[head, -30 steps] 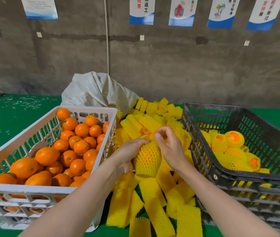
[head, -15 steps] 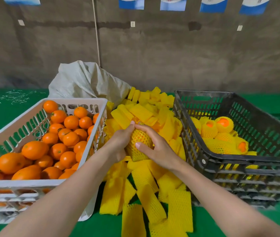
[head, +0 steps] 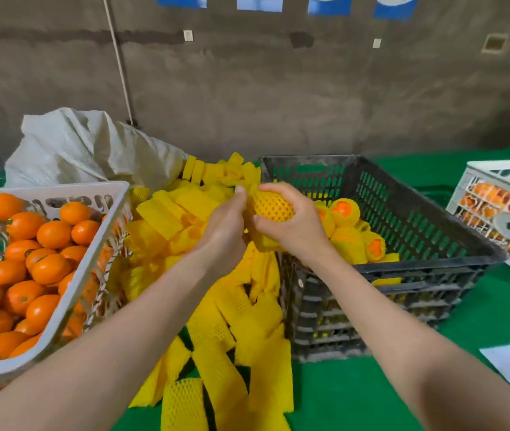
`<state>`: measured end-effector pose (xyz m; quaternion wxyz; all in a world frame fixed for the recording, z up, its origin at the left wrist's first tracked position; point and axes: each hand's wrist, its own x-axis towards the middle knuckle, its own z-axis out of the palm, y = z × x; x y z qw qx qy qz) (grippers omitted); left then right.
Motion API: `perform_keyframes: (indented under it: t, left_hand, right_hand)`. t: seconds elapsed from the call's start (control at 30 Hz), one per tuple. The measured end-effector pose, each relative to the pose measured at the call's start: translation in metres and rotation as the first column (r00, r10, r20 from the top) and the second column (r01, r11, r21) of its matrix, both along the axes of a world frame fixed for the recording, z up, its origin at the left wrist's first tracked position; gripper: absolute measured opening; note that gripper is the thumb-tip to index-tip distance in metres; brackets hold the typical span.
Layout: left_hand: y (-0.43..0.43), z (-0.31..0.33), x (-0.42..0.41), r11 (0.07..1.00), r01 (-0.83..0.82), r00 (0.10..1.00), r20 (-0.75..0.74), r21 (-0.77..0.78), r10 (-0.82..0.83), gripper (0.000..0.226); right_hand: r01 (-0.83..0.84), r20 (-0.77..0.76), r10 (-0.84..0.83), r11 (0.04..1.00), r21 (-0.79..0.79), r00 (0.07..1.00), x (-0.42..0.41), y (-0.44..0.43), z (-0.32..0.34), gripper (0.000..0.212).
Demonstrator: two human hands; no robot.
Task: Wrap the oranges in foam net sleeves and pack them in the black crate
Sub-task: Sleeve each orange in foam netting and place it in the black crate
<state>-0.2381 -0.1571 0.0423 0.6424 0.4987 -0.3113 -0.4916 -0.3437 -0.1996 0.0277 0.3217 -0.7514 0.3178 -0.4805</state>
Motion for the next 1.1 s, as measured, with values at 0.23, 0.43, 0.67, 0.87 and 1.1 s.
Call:
perform_keyframes:
  t: [0.23, 0.43, 0.67, 0.87, 1.1]
  left_hand:
    - [-0.052, -0.024, -0.072, 0.982, 0.066, 0.522, 0.845, -0.176, 0.116, 0.028]
    - [-0.074, -0.045, -0.088, 0.921, 0.259, -0.068, 0.957, 0.291, -0.283, 0.043]
    - [-0.068, -0.048, -0.085, 0.95, 0.235, 0.054, 0.973, 0.204, -0.223, 0.031]
    - [-0.062, -0.049, -0.082, 0.975, 0.211, 0.198, 0.974, 0.065, -0.108, 0.022]
    - [-0.045, -0.036, -0.065, 0.959, 0.284, 0.519, 0.843, -0.013, -0.142, 0.014]
  right_hand:
    - [0.418, -0.285, -0.424, 0.905, -0.084, 0.86, -0.071, -0.064, -0.002, 0.047]
    - [0.517, -0.856, -0.382, 0.84, -0.164, 0.349, -0.119, -0.116, -0.022, 0.05]
    - [0.323, -0.992, 0.128, 0.938, 0.125, 0.011, -0.125, -0.137, -0.042, 0.058]
    - [0.295, -0.998, 0.055, 0.954, 0.054, 0.008, -0.116, -0.134, -0.046, 0.075]
    - [0.189, -0.7, -0.274, 0.962, -0.199, 0.66, -0.101, -0.096, -0.027, 0.039]
